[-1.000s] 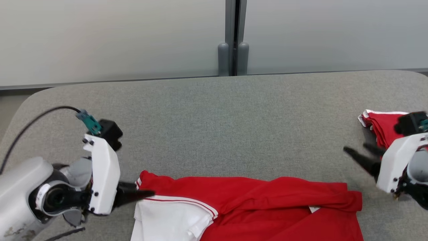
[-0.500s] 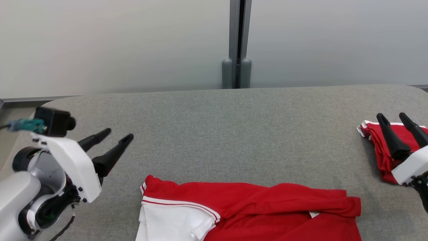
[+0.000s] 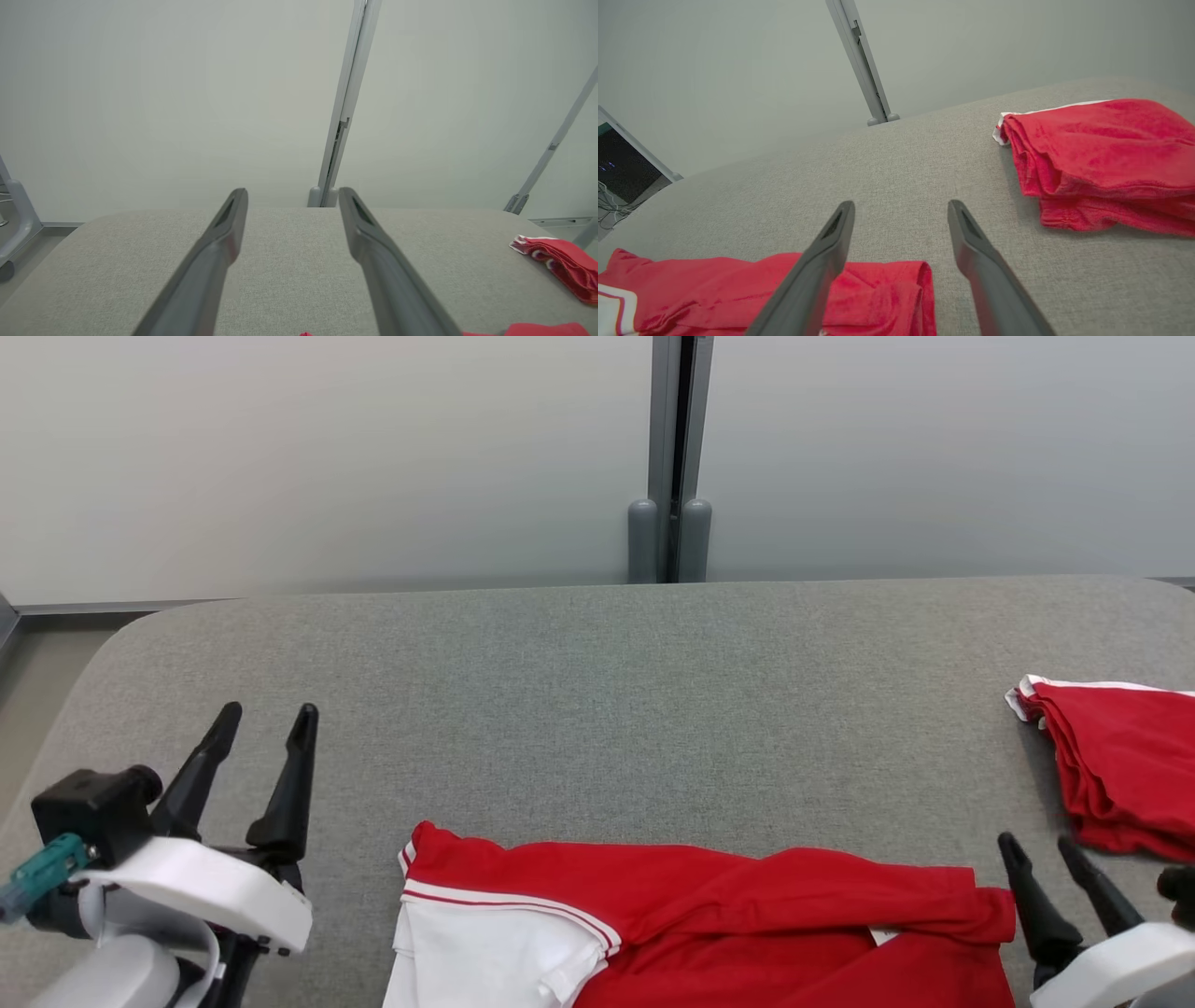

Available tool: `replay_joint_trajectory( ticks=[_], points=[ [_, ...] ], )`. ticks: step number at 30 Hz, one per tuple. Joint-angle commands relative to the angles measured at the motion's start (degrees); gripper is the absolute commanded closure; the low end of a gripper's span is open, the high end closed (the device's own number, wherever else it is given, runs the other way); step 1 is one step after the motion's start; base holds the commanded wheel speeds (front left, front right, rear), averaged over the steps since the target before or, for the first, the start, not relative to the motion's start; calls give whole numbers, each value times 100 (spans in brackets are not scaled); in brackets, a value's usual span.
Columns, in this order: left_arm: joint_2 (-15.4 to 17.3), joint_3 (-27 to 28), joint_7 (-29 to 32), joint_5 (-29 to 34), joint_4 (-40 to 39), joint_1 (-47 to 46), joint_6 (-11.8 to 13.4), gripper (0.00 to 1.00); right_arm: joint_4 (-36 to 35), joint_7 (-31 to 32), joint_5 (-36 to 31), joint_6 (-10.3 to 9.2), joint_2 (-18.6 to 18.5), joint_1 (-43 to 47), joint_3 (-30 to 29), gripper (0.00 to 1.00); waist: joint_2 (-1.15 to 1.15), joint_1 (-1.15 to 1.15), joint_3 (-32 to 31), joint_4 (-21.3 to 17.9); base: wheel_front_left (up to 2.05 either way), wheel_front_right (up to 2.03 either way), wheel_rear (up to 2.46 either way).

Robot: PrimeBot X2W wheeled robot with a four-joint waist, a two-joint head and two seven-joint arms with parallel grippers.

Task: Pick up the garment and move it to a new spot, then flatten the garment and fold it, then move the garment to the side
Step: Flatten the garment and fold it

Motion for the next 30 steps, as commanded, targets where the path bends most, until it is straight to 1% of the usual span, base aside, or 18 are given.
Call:
replay_joint_trajectory(
  ticks=[1,2,4,5,8,9,12,15,20,22,24,28,29,30],
  points=[
    [-270,438,-27,400,-108,369,122,0,2,116,-108,1,65,161,-59,0,0,0,29,11,0,0,0],
    [-421,657,-27,606,-141,560,153,0,18,164,-147,1,102,236,-96,0,0,0,40,15,0,0,0],
    [-679,983,-30,939,-187,906,127,0,51,256,-230,2,173,319,-157,0,0,0,57,17,0,0,0],
    [-679,983,-30,939,-187,906,127,0,51,256,-230,2,173,319,-157,0,0,0,57,17,0,0,0],
    [-1126,1369,-31,1260,-185,1317,-79,0,180,393,-316,1,309,396,-234,0,0,0,89,28,0,0,0],
    [-1318,1463,-32,1481,-98,1468,-216,0,315,473,-363,1,407,411,-279,0,0,0,112,55,0,0,0],
    [-1620,1538,-31,1718,54,1585,-378,0,513,619,-372,1,558,341,-300,0,0,0,163,70,0,0,0],
    [-1855,1577,-32,1888,221,1596,-557,0,754,723,-344,1,669,222,-316,0,0,0,228,95,0,0,0],
    [-2100,1634,-32,2057,468,1491,-816,0,1232,834,-204,1,863,55,-326,0,0,0,310,138,0,0,0],
    [-2158,1642,-32,2107,553,1456,-900,0,1420,996,-113,1,946,26,-237,0,0,0,336,147,0,0,0],
    [-2209,1653,-32,2163,622,1425,-963,0,1568,1181,17,1,1033,32,-138,0,0,0,356,167,0,0,0],
    [-2298,1690,-33,2240,738,1417,-1056,0,1702,1356,210,2,1172,6,45,0,0,0,375,180,0,0,0],
    [-2323,1702,-33,2252,766,1416,-1076,0,1685,1353,253,3,1190,-6,103,11,0,0,378,179,0,0,0],
    [-2344,1707,-33,2264,788,1416,-1094,0,1647,1357,308,8,1208,-15,161,61,0,0,376,177,0,0,0]
  ],
)
